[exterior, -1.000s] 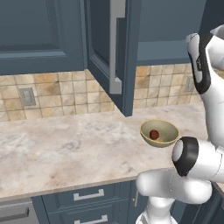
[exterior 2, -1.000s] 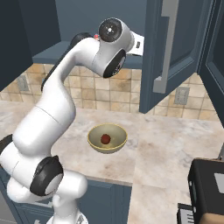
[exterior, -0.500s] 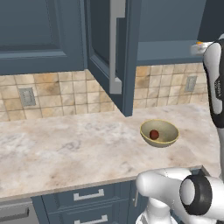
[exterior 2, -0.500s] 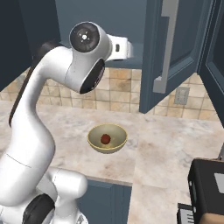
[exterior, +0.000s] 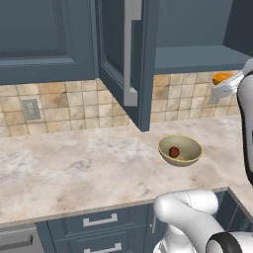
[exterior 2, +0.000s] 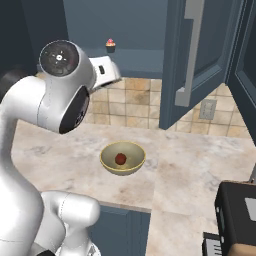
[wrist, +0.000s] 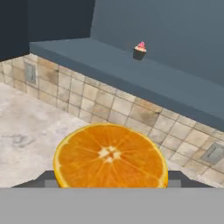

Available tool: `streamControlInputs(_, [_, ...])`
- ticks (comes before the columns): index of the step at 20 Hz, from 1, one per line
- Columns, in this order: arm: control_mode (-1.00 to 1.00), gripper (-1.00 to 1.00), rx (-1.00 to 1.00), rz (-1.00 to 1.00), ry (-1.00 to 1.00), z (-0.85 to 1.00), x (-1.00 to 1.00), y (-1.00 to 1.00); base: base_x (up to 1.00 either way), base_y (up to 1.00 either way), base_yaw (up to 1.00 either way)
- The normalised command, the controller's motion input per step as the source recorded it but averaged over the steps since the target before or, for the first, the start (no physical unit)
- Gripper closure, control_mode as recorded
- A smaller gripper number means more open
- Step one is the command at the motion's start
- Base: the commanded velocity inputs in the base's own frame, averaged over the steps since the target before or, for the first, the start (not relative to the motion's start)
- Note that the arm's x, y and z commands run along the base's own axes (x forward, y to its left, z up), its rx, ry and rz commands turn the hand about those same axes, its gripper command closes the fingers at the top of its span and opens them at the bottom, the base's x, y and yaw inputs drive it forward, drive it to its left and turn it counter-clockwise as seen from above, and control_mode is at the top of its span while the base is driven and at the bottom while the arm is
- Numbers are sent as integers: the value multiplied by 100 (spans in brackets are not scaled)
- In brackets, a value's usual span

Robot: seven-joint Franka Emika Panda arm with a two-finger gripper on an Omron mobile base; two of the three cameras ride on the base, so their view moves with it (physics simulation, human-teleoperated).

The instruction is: Open the cabinet. Pick the orange and apple from the cabinet and place them into the bowl. Then close the cabinet.

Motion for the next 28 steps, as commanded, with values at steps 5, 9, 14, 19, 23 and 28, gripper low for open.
streamControlInputs(5, [-100,100,-25,2,35,-52,14,48,0,0,0])
streamControlInputs(9, [-100,100,-9,0,34,-91,26,7,0,0,0])
streamControlInputs(14, [-100,100,0,-1,21,-93,15,-10,0,0,0])
streamControlInputs(19, [-100,100,0,0,20,-78,27,-18,0,0,0])
streamControlInputs(23, [-100,100,-2,0,8,-61,50,-9,0,0,0])
streamControlInputs(28, [-100,100,0,0,7,-41,85,-14,0,0,0])
